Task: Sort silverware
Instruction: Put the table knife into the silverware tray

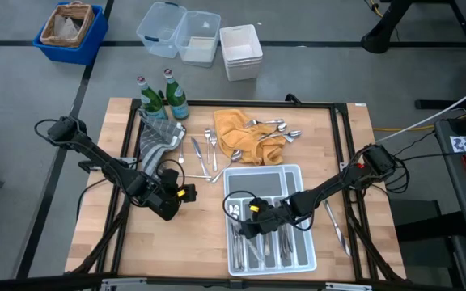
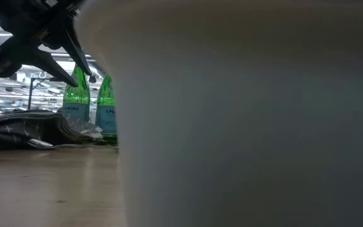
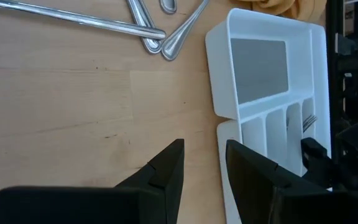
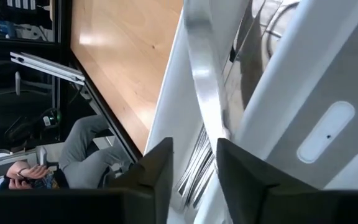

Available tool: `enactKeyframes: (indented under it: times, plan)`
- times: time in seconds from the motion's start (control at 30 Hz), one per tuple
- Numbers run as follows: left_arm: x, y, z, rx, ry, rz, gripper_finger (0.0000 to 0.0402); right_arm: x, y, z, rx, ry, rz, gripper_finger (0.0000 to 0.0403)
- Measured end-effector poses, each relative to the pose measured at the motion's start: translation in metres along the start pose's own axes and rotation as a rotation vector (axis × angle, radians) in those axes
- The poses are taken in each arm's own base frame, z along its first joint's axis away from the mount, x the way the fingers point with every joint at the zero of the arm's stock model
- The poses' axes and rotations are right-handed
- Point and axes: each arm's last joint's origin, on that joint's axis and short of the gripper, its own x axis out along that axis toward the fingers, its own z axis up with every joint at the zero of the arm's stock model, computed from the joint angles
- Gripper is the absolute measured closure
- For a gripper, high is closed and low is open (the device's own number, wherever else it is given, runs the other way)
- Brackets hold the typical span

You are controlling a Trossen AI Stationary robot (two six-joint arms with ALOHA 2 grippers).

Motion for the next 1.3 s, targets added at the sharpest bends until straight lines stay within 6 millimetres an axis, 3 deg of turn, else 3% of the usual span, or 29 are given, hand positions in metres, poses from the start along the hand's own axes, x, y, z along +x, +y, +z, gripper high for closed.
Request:
enactKeyframes:
  times: [0.27, 0.43, 0.8, 1.17, 1.3]
  plan:
    - [0.0, 0.0, 0.0, 0.0, 0.0, 0.0, 0.0292, 0.0, 0.001, 0.002, -0.011, 0.007, 0.014, 0.0263]
    - [0.0, 0.0, 0.0, 0.001, 0.0, 0.0, 0.0292, 0.0, 0.001, -0.002, -0.021, 0.137, 0.01, 0.0269]
    - [0.0, 0.0, 0.0, 0.057, 0.0, 0.001, 0.0292, -0.008, 0.003, -0.005, -0.249, 0.259, 0.024, 0.027]
    - [0.0, 0.0, 0.0, 0.107, -0.001, 0.001, 0.0292, -0.008, -0.003, -0.006, -0.256, 0.286, -0.027, 0.027]
    - [0.0, 0.0, 0.0, 0.118, -0.001, 0.001, 0.0292, -0.008, -0.003, -0.011, -0.342, 0.29, -0.02, 0.027]
